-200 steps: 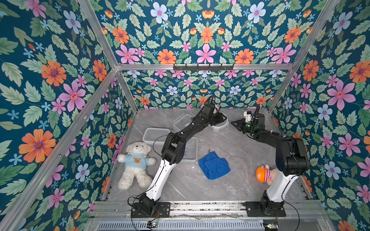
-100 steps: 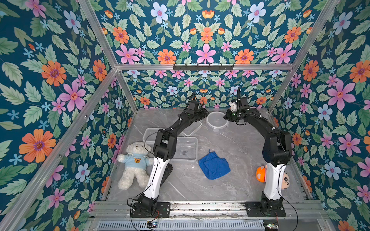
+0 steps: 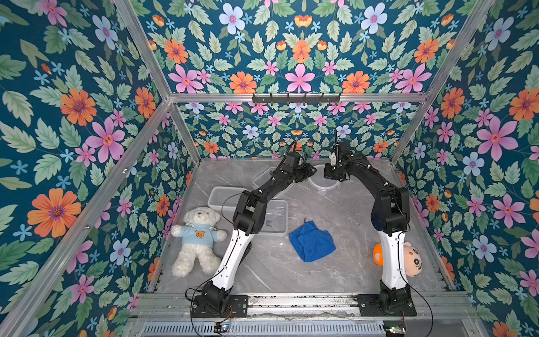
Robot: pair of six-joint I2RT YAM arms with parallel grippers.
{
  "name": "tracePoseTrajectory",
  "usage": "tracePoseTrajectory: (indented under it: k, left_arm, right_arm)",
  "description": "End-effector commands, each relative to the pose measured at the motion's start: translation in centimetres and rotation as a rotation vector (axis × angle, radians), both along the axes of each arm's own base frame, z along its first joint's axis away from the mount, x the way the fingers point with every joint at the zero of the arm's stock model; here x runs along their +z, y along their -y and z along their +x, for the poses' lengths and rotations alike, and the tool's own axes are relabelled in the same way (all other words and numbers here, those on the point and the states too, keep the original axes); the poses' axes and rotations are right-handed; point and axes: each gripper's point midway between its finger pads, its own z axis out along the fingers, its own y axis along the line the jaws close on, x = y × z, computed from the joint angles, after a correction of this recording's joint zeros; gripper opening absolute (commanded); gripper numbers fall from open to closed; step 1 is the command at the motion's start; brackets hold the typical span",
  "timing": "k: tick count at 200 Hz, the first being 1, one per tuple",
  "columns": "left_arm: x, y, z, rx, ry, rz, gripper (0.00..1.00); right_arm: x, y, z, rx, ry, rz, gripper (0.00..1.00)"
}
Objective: Wipe the insides of the lunch boxes
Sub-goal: Move the lunch box to the center of the board, then open the fastener of the lunch box.
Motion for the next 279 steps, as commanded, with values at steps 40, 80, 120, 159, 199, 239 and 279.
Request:
tracePoseTrajectory:
  k: [40,80,120,159,199,239,279]
  left_arm:
    - [3.0,-2.3,-2.4,-0.008,0.036,-0.001,0.58]
    - [1.1,-1.9,-3.8,-0.03,-0.016,-0.085,0.59]
    - [0.8,-1.2,-4.0,-0.043,-0.019,-0.195,0.59]
    - [0.6,-0.8,-4.0,-0.032,-0.021,-0.31,0.53]
    - [0.2,-0.8,-4.0,-0.021,-0.03,-0.328,0.49]
    - [0.1,-1.2,-4.3,-0.008,-0.041,-0.32,0.41]
    - [-0.4,-1.6,-4.7,0.003,-0.065,-0.288,0.33]
  right_arm:
    - [-1.9,1.2,-1.6,-0.023,-0.074,-0.074,0.0]
    - [-2.9,1.4,-1.9,-0.029,-0.102,-0.078,0.0]
    - [-3.5,1.5,-2.2,-0.03,-0.114,-0.085,0.0]
    - [-4.5,1.5,-2.5,-0.029,-0.136,-0.088,0.0]
    - [-5.4,1.9,-2.7,-0.037,-0.156,-0.107,0.0]
    - [-5.8,1.9,-2.9,-0.039,-0.167,-0.113,0.0]
    - [-6.5,2.2,-3.3,-0.043,-0.185,-0.125,0.0]
